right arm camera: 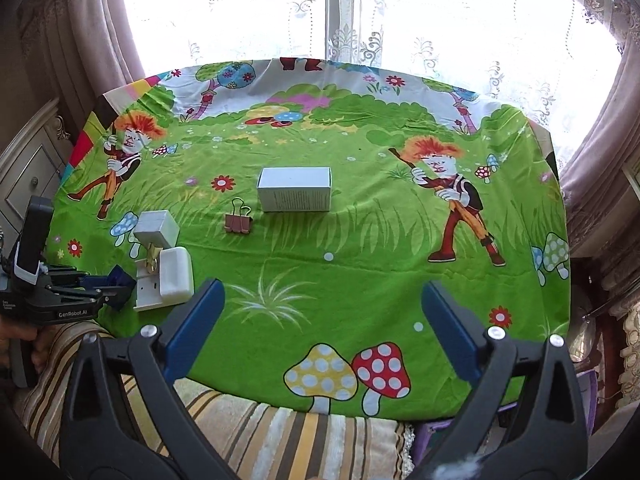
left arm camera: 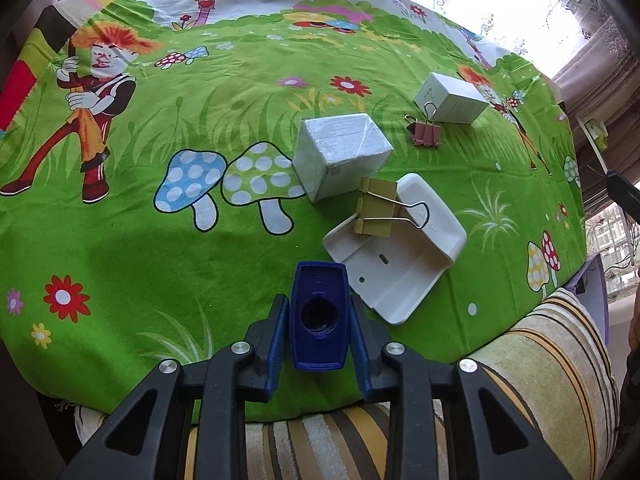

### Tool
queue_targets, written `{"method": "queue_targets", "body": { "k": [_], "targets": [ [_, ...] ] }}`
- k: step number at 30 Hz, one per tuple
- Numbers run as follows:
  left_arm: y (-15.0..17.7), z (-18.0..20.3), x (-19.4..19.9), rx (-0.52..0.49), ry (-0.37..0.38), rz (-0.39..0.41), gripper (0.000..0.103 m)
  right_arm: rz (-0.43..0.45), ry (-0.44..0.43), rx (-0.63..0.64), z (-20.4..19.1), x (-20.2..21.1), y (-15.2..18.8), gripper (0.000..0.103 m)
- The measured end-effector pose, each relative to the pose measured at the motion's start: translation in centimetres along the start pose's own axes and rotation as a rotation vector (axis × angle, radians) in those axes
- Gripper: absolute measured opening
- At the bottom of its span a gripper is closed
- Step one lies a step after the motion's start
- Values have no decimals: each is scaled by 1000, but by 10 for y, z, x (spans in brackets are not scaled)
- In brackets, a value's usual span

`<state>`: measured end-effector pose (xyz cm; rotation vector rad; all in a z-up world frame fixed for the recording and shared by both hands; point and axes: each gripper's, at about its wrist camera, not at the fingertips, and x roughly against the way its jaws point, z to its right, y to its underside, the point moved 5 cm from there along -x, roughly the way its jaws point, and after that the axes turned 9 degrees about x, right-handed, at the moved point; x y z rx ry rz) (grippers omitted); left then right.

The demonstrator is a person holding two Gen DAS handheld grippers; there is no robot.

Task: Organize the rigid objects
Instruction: 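Grasp the white rectangular box with the right gripper while the left holds the sharpener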

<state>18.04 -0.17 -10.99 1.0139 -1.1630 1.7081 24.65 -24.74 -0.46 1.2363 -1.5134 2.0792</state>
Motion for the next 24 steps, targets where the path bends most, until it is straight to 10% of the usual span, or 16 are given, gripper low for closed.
{"method": "queue_targets", "body": {
  "k": [24],
  "targets": [
    [0, -14, 12, 65, 43, 96, 28, -81, -12, 77, -16, -146, -76, 101]
  ]
}}
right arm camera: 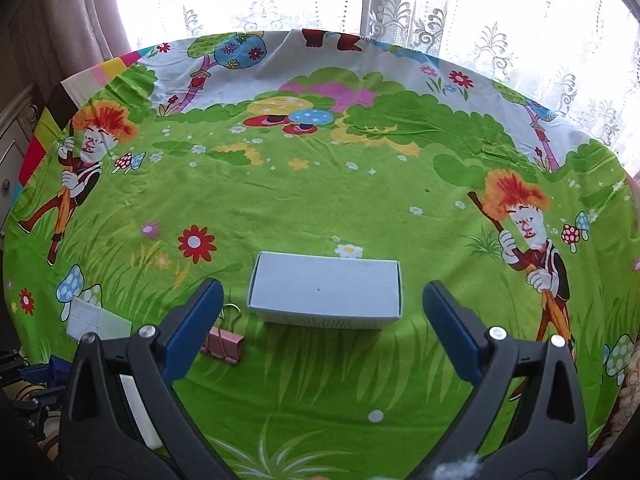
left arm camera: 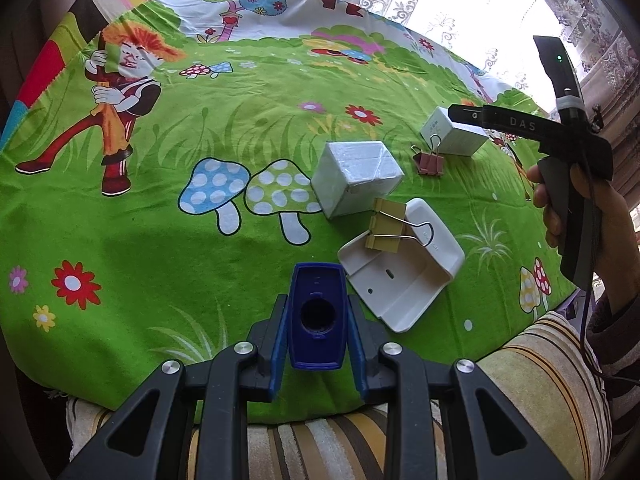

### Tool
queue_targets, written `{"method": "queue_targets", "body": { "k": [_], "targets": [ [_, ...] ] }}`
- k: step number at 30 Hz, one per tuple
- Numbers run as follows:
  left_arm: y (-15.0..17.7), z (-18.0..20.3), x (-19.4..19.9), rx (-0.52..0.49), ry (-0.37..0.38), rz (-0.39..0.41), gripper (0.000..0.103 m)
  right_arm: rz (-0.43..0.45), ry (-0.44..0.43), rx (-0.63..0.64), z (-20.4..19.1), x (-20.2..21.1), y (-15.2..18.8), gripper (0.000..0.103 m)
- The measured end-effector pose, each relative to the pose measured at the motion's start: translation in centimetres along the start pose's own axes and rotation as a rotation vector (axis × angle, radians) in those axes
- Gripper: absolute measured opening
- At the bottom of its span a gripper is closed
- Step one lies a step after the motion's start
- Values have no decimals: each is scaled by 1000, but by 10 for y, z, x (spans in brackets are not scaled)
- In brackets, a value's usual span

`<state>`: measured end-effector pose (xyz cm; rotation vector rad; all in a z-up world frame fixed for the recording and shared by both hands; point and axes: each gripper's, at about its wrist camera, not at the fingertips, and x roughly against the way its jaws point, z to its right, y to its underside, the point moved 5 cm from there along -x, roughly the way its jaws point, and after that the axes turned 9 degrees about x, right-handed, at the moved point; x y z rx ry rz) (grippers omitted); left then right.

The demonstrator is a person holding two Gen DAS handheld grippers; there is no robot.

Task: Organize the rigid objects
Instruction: 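Grasp the white rectangular box with the right gripper while the left holds the sharpener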

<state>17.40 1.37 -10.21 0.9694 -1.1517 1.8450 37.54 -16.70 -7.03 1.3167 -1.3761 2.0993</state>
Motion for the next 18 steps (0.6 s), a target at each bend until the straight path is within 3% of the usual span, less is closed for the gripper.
{"method": "queue_targets", "body": {
  "k": [11, 14, 18],
  "targets": [
    [0, -1, -1, 3, -3, 2, 28, -48, 27, 8, 1, -33, 3, 100],
    [-1, -1, 0, 6, -6, 8, 28, -54, 15, 5, -1, -30, 6, 87],
    [-1, 0, 3, 6, -12, 18, 28, -37, 23, 7, -3, -18, 9, 87]
  ]
}}
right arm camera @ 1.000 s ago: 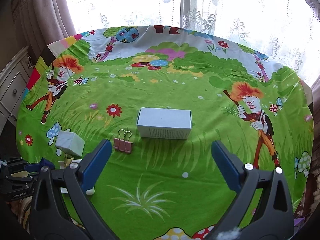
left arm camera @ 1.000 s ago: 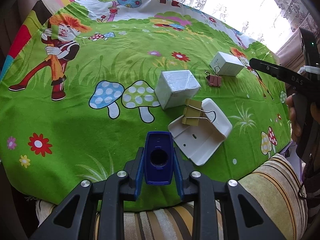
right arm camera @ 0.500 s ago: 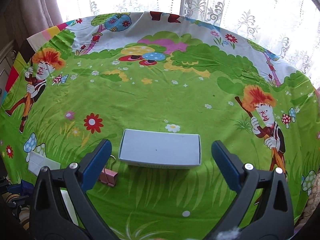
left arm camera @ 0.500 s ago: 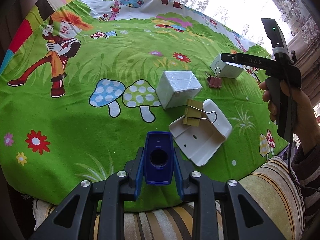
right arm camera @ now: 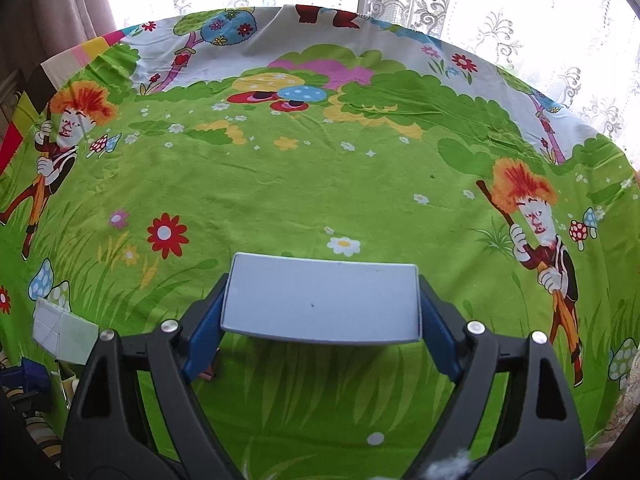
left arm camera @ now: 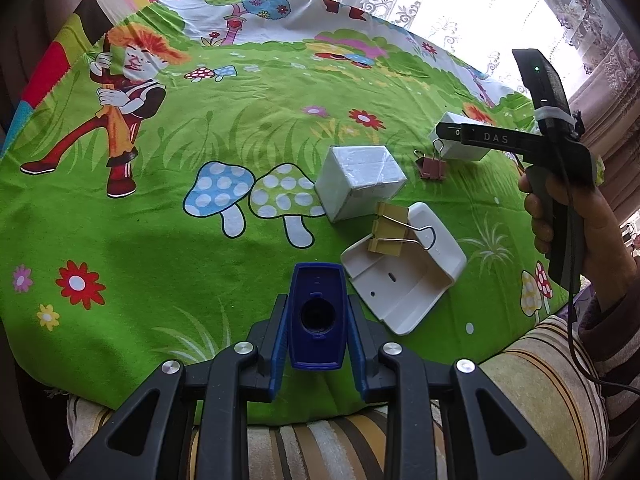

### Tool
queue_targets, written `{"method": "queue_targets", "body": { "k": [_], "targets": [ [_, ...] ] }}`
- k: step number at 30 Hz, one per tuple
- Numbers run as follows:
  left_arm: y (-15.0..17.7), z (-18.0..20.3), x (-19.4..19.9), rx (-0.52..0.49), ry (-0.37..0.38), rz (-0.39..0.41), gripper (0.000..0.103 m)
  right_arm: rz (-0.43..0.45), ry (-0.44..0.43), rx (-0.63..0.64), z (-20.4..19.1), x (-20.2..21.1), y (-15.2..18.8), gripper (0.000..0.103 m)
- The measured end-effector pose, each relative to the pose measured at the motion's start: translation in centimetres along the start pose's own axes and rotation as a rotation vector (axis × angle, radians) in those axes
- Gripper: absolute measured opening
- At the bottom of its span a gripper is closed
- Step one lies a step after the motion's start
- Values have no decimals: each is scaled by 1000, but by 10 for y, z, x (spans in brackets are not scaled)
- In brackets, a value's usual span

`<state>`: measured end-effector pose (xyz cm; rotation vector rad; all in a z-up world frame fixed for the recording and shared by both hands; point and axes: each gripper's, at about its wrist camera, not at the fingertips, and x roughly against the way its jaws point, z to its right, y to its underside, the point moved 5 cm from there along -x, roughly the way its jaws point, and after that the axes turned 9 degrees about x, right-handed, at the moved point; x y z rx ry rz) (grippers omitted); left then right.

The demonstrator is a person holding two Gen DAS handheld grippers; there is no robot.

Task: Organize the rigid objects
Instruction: 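Carry the sharpener and white box over the purple storage box with both grippers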

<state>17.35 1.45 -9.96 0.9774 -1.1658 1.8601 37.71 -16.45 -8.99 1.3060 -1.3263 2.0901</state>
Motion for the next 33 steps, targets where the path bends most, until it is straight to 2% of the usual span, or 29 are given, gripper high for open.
{"method": "queue_targets", "body": {
  "k": [9, 16, 24, 33],
  "targets": [
    [-2, 8, 27, -6, 9, 87, 28, 76, 18, -44, -8, 70, 16, 87],
    [-2, 24, 54, -20, 50, 142, 28, 107, 30, -87, -19, 123, 48, 87],
    [10, 58, 75, -76, 101, 162, 28, 114, 55, -171, -13, 171, 99, 87],
    [38, 118, 84, -167, 188, 127, 28, 124, 89, -241, 5, 224, 158, 87]
  ]
}}
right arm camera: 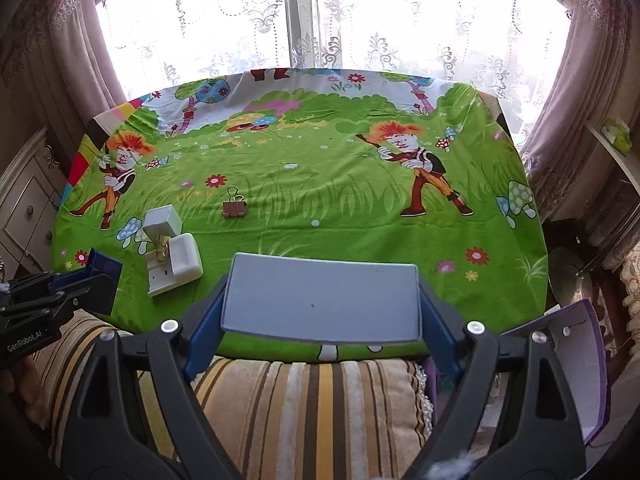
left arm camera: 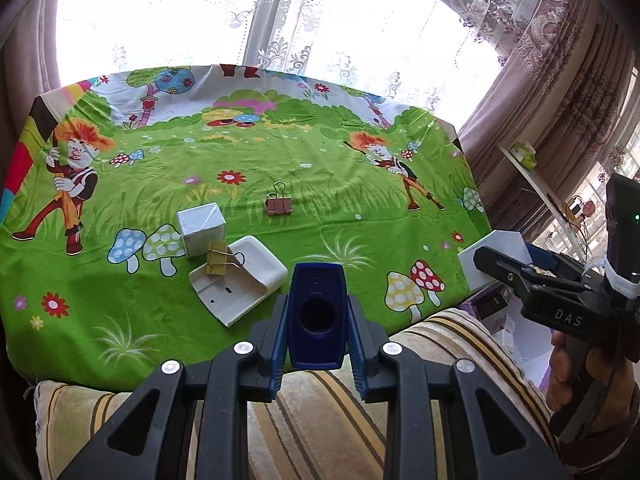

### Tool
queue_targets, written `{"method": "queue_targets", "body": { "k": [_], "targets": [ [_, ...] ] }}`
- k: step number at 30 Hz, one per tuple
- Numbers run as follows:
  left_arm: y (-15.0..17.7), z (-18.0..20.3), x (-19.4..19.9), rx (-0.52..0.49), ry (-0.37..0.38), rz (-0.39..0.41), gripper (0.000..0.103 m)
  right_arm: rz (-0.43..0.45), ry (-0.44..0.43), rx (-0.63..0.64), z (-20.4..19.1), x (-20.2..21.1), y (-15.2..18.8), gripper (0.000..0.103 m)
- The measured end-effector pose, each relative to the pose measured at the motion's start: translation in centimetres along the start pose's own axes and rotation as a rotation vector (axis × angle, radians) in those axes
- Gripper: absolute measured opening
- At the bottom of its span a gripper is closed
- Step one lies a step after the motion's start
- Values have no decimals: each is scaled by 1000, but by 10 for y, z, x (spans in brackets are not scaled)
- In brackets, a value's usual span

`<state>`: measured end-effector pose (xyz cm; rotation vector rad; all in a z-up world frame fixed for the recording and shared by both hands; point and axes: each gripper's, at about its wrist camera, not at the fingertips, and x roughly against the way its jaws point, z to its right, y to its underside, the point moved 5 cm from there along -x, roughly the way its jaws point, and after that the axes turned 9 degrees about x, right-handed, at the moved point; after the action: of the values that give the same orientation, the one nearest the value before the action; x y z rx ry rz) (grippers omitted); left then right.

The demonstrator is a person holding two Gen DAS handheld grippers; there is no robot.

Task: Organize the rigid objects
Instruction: 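Carry the sharpener and white box over the purple storage box with both grippers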

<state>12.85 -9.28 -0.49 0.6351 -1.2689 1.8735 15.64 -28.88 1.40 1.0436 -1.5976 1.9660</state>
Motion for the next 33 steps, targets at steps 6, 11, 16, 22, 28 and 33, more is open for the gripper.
{"method": "queue_targets", "body": {
  "k": [6, 11, 16, 22, 28, 33],
  "targets": [
    [14, 44, -1, -68, 61, -33, 28, 13, 20, -46, 25, 32, 27, 87],
    [31, 85, -6, -119, 134, -82, 28, 14, 60, -73, 48, 54, 51, 87],
    [51, 126, -13, -188, 179, -131, 28, 8, 111, -110, 75, 72, 75, 87],
    [73, 166, -21, -234, 252, -201, 28, -9, 176, -168, 109, 89, 99, 87],
    [88, 197, -25, -276, 304, -243, 28, -26, 256, -218, 141, 104, 119, 87],
    [98, 218, -30, -312, 348, -272, 28, -22, 311, -263, 165, 116, 127, 88]
  ]
}}
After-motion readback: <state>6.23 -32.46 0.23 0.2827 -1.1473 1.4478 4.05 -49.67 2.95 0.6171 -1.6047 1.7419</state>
